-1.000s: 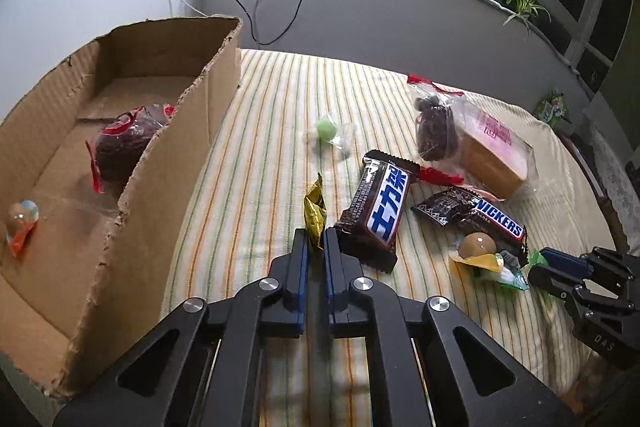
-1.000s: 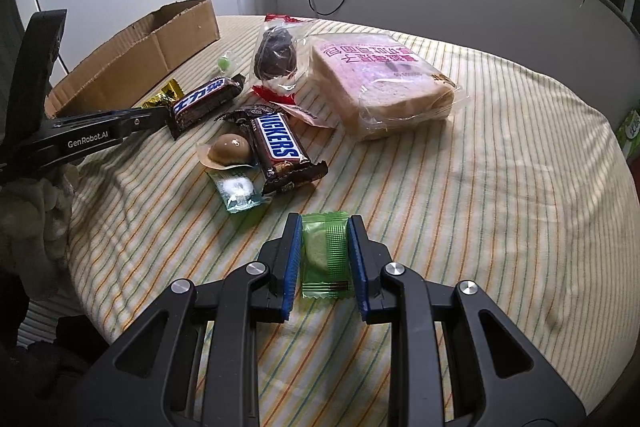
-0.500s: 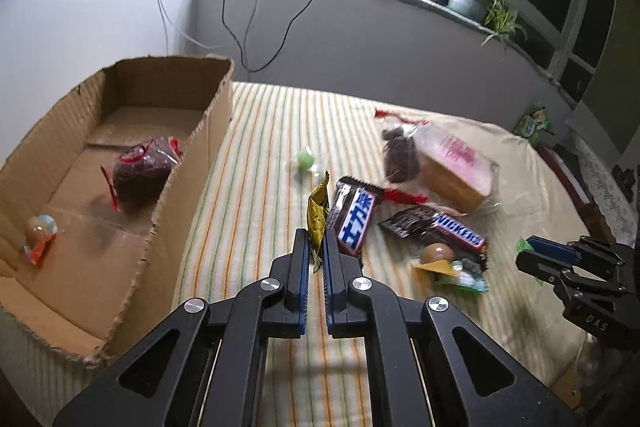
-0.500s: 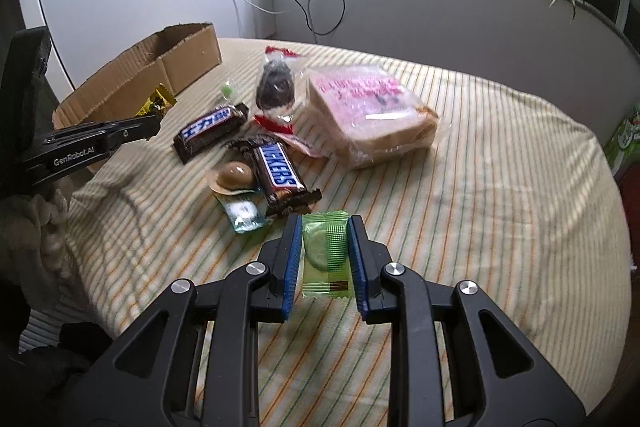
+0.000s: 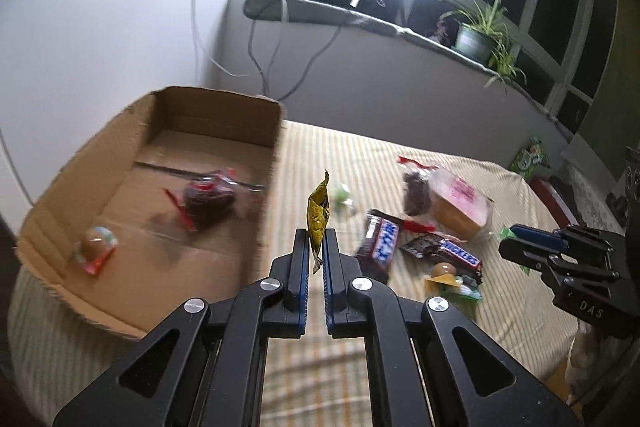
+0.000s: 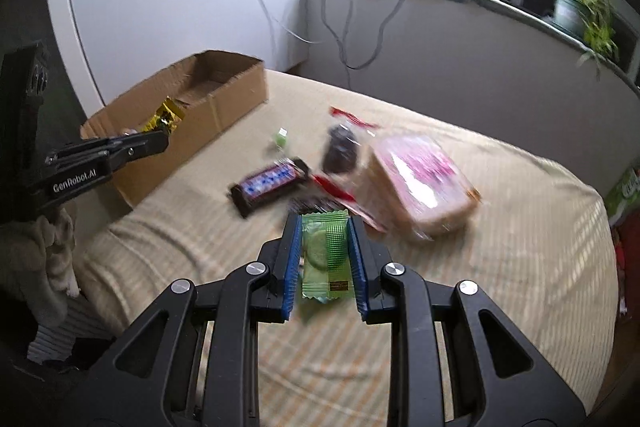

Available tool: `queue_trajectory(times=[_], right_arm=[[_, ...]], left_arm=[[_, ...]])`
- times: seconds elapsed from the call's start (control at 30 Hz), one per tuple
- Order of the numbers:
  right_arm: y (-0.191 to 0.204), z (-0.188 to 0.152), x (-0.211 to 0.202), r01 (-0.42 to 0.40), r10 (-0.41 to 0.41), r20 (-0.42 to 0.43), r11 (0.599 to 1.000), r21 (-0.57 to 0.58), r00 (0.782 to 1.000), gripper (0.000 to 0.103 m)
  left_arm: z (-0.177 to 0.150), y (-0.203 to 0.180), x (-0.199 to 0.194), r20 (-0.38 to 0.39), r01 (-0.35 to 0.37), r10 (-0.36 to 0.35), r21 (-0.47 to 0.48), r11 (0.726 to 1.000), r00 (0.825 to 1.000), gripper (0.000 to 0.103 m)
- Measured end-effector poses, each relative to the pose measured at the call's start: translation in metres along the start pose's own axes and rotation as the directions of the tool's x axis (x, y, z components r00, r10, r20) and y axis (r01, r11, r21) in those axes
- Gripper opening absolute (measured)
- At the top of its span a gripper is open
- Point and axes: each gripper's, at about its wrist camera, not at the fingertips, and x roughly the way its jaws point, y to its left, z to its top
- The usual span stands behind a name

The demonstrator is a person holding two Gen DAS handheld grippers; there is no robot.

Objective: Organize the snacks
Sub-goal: 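Carry yellow candy and green packet into the box and release both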

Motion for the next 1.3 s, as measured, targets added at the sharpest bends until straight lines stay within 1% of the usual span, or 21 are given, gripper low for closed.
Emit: queue_trajectory(times=[0.13,0.4,0.57,0.7,1.03,1.3], right_arm=[[0.020,0.018,0.010,-0.022,0.022,0.008,0.999,-0.036,1.000,0.024],[0.058,0.060,0.030,-0.113,0.115,0.022,0.991,-0.072,0.993,0.024],[0.084,0.078,0.042,-0.162,0.165,0.024,0.982,-0.098,0.986,0.024],[0.102,0.088,0.051,-0.203,0.206,0.016,0.973,-0.111,0.978,0.024],[0.144,0.105,0.077,-0.274,0.275,-0.017,0.950,-0.149,0.961,0.024],[0.157,0.108,0.092,-0.303,0.299,-0.048,0.940,-0.154,0.953,0.024]], left_arm=[[0.000,0.020,-0.011,0.018,-0.026,0.026,-0.025,0.999,1.000,0.005],[0.002,0.055,-0.025,0.041,-0.074,0.077,-0.073,0.995,0.996,0.005],[0.003,0.069,-0.029,0.047,-0.096,0.100,-0.086,0.992,0.994,0.005],[0.003,0.078,-0.031,0.047,-0.107,0.112,-0.097,0.989,0.993,0.005],[0.002,0.088,-0.031,0.042,-0.121,0.127,-0.117,0.986,0.991,0.005],[0.001,0.092,-0.031,0.039,-0.134,0.140,-0.129,0.983,0.989,0.005]])
